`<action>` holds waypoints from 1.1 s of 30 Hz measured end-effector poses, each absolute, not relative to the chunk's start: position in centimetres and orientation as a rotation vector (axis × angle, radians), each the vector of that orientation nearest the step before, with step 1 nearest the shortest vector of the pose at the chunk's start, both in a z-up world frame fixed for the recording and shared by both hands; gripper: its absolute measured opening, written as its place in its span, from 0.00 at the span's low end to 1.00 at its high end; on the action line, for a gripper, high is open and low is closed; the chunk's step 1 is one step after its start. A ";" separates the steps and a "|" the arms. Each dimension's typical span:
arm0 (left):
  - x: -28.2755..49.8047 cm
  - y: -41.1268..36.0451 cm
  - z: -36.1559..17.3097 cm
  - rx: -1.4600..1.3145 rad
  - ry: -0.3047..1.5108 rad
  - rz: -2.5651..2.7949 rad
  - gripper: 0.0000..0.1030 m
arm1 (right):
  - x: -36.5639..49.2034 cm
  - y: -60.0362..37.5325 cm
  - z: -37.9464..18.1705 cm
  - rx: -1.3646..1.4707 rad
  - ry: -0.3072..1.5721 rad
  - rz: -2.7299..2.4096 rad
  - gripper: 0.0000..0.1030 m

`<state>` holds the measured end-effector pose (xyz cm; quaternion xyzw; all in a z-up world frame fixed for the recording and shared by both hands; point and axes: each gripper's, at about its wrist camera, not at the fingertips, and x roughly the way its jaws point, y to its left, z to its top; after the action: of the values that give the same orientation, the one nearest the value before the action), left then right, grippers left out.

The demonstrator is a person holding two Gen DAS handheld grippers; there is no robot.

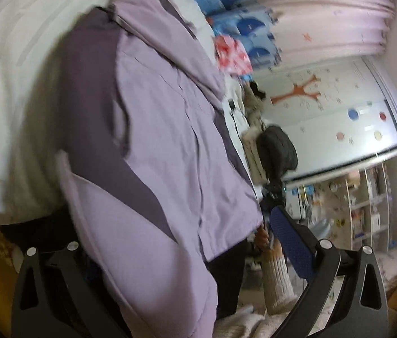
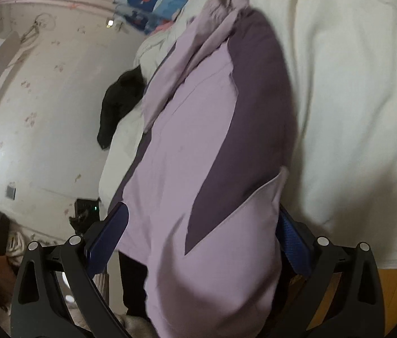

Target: Fold large clothes

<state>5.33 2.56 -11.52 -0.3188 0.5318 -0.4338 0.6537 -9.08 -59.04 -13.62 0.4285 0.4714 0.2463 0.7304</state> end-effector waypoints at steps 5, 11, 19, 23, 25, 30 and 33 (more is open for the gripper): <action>4.5 2.0 -12.0 -0.734 1.220 -0.966 0.94 | -10.5 -58.1 -13.8 1.015 0.975 0.599 0.91; 4.8 2.3 -13.3 -0.732 1.243 -0.791 0.25 | -10.2 -56.0 -14.4 0.978 0.967 0.598 0.33; 3.9 3.3 -8.2 -0.882 1.067 -0.818 0.13 | -8.3 -54.0 -7.4 1.127 0.544 0.798 0.24; 2.3 5.2 -1.6 -0.878 0.906 -0.861 0.13 | -9.3 -55.1 -2.4 1.133 0.399 0.869 0.24; 1.1 6.5 0.4 -0.867 0.864 -0.885 0.13 | -11.5 -55.5 -0.4 1.080 0.388 0.889 0.24; -4.1 9.4 1.2 -0.713 0.890 -0.990 0.18 | -18.3 -55.9 -1.2 0.939 0.600 0.909 0.29; -6.7 10.4 -4.8 -0.594 1.111 -1.000 0.38 | -21.9 -56.4 -7.9 0.950 0.871 0.842 0.60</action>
<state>-6.73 10.36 -4.81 -0.2660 0.4976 -0.4477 0.6937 -21.88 -56.39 -7.94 0.4296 0.3938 0.3806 0.7180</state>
